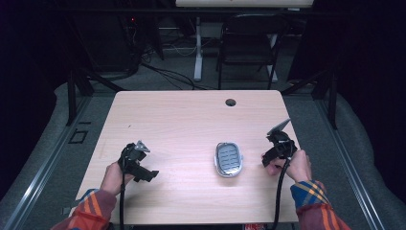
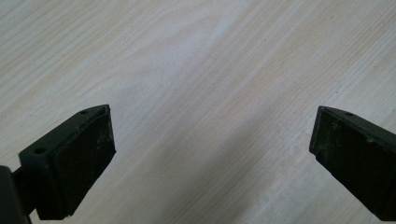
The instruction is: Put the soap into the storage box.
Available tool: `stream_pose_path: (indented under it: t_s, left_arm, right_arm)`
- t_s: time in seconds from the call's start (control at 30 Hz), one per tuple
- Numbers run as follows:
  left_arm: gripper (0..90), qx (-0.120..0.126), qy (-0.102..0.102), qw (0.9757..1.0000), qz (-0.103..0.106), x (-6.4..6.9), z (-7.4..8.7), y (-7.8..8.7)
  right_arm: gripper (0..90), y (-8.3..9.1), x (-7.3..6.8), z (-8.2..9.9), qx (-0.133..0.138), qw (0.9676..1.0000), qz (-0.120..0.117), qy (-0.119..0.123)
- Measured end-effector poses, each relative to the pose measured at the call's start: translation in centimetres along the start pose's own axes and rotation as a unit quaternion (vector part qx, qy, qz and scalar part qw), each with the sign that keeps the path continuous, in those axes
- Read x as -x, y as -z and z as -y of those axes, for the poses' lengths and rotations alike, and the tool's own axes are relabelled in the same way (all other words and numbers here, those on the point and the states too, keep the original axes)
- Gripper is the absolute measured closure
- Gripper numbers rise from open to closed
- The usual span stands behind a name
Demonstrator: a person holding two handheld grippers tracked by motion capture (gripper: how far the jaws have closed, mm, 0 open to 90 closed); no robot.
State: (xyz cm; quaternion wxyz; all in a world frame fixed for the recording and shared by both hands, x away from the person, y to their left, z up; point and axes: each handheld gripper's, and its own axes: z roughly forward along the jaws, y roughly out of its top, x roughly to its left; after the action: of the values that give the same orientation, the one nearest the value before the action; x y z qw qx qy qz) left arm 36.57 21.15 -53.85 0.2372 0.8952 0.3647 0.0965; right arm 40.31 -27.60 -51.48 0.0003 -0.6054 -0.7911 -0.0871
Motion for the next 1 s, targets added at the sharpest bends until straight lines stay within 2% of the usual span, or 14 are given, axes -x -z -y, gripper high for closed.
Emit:
stream_pose_path:
  t_s: [0.13, 0.23, 0.33, 0.43, 0.47, 0.67, 0.7, 0.77, 0.8, 0.9, 1.0]
  left_arm:
    - [0.2, 0.001, 0.000, 1.0000, -0.005, 0.0, 0.0, -0.1]
    - [0.2, 0.001, 0.000, 1.0000, -0.006, 0.1, 0.0, 0.0]
    - [0.2, 0.001, 0.000, 1.0000, -0.005, 0.1, 0.0, 0.1]
    - [0.2, 0.002, 0.000, 1.0000, -0.006, 0.1, 0.0, 0.1]
    - [0.2, 0.001, -0.001, 1.0000, -0.005, 0.1, 0.0, 0.1]
    - [0.2, 0.000, 0.000, 1.0000, -0.006, 0.0, 0.1, 0.1]
    - [0.2, 0.000, 0.002, 1.0000, -0.001, 0.0, 0.1, 0.1]
    - [0.2, 0.003, 0.002, 1.0000, -0.007, 0.1, 0.2, 0.1]
    - [0.2, 0.002, 0.001, 1.0000, -0.008, 0.1, 0.2, 0.1]
    - [0.2, 0.002, 0.002, 1.0000, -0.006, 0.1, 0.2, 0.2]
    - [0.2, 0.002, 0.001, 1.0000, -0.006, 0.1, 0.3, 0.2]
  right_arm:
    - [36.5, 0.2, -0.4, -0.1, 0.008, 1.0000, 0.000, -0.002]
    - [36.6, 0.4, -0.4, -0.3, -0.002, 0.9999, -0.004, 0.010]
    - [36.6, 0.5, -0.7, -0.4, 0.007, 0.9999, -0.008, 0.007]
    - [36.6, 0.8, -0.9, -0.7, 0.001, 0.9998, -0.012, 0.016]
    - [36.6, 0.8, -1.1, -0.7, 0.008, 0.9997, -0.018, 0.014]
    - [36.6, 1.5, -2.1, -1.3, 0.020, 0.9993, -0.015, 0.027]
    - [36.6, 1.6, -2.3, -1.5, 0.019, 0.9992, -0.016, 0.030]
    - [36.6, 1.9, -2.7, -1.8, 0.021, 0.9991, -0.019, 0.033]
    - [36.6, 2.1, -2.8, -1.9, 0.019, 0.9987, -0.019, 0.043]
    - [36.6, 2.3, -3.7, -2.5, 0.021, 0.9984, -0.018, 0.049]
    - [36.6, 2.5, -3.9, -2.7, 0.016, 0.9982, -0.018, 0.055]
